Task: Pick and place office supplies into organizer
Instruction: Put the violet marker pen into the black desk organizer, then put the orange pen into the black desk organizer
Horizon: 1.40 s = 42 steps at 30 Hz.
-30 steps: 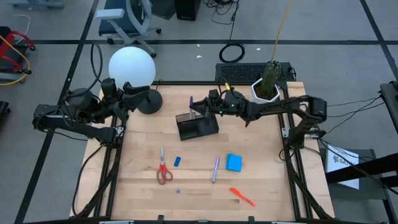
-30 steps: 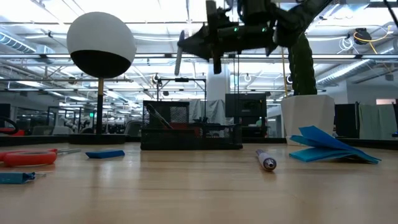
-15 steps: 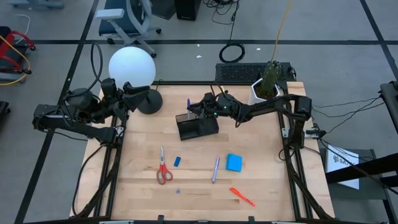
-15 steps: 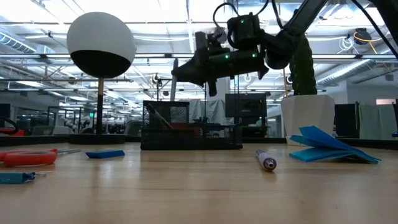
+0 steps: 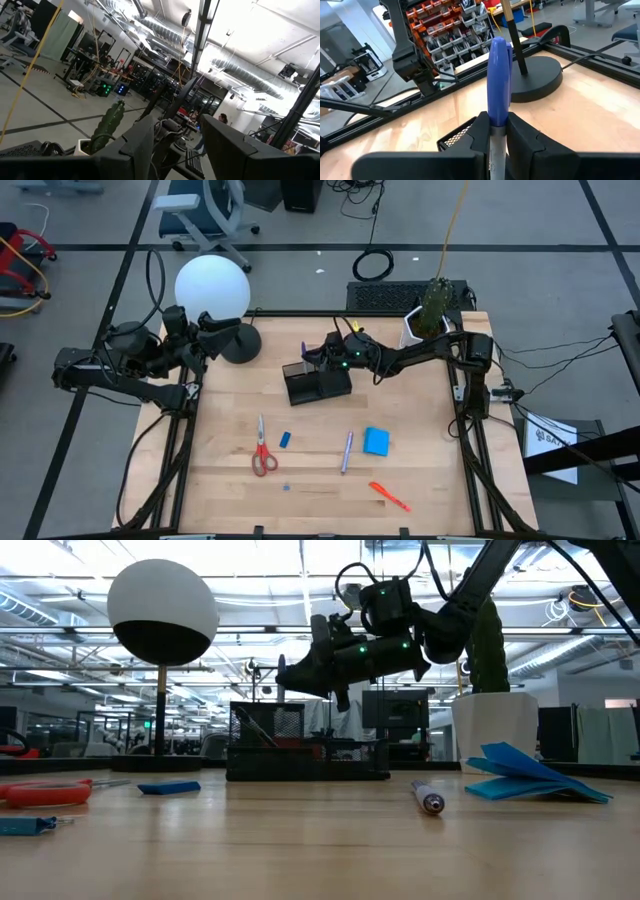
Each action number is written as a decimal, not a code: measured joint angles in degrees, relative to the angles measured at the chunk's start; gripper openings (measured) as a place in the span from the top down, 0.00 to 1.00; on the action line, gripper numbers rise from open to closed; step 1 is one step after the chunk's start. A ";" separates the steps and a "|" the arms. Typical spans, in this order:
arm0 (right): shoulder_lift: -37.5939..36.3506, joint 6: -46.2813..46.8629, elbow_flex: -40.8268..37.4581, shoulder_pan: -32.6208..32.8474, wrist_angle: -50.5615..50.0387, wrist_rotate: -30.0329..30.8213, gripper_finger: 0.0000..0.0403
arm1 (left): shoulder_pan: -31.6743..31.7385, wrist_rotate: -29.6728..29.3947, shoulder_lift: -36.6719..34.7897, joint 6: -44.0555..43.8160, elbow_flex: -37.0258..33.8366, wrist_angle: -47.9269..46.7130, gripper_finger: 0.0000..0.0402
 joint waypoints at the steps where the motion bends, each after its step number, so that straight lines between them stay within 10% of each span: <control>1: 0.00 0.24 0.00 0.00 -0.14 0.00 0.90 | -0.01 0.00 0.01 -0.02 0.00 0.00 0.58; 42: -9.19 6.52 -0.02 1.64 -1.56 -4.69 0.73 | 0.00 0.00 0.00 0.00 0.00 -0.02 0.58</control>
